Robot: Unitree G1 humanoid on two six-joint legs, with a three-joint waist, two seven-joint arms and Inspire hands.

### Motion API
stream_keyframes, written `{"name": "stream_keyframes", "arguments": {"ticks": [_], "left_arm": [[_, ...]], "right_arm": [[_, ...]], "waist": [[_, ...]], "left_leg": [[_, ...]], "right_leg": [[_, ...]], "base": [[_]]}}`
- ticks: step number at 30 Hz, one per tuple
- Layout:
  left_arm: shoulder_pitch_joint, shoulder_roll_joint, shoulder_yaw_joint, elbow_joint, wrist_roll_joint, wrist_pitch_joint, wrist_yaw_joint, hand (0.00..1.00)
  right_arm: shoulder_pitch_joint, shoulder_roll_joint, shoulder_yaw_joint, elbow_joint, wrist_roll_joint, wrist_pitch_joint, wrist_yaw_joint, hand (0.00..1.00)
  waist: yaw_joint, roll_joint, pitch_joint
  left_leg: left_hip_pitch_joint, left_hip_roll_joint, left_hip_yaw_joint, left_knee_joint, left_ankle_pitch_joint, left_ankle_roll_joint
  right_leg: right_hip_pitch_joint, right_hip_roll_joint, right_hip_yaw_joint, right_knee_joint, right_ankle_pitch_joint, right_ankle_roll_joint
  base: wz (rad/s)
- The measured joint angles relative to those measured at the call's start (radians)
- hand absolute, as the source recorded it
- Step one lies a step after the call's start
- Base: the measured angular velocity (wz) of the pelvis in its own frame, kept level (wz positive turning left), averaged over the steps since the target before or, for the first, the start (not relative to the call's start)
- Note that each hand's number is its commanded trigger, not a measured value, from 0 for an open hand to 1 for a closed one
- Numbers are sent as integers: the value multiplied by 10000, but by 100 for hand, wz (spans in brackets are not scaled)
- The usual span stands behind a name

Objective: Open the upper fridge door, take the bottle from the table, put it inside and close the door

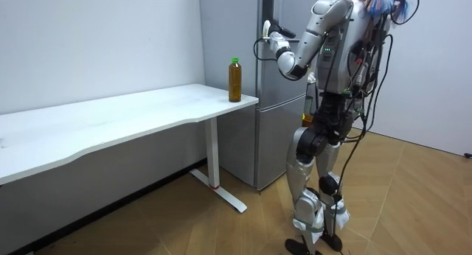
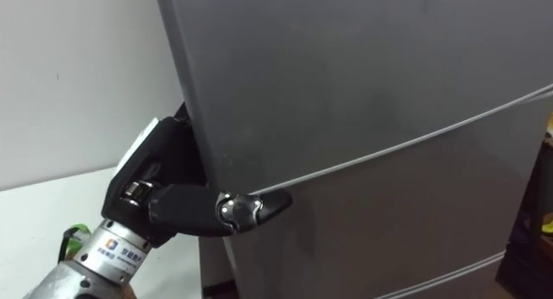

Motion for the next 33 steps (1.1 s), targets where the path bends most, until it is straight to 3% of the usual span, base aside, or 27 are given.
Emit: {"name": "stream_keyframes", "arguments": {"ticks": [26, 33], "left_arm": [[-3, 248, -1477, 108, -317, -22, -687, 0], [-3, 257, -1589, 184, -480, -44, -817, 0]], "right_arm": [[-108, -17, 404, -55, 47, -53, -8, 0], [-114, -22, 392, -62, 49, -56, 3, 0]], "waist": [[-144, -103, 44], [-196, -72, 38]], "left_leg": [[3, -59, 60, 6, 50, 83], [2, -51, 91, -3, 27, 120]], "right_leg": [[-34, -63, 96, 15, 32, 74], [-67, -35, 237, 28, 61, 107]], "base": [[0], [-2]]}}
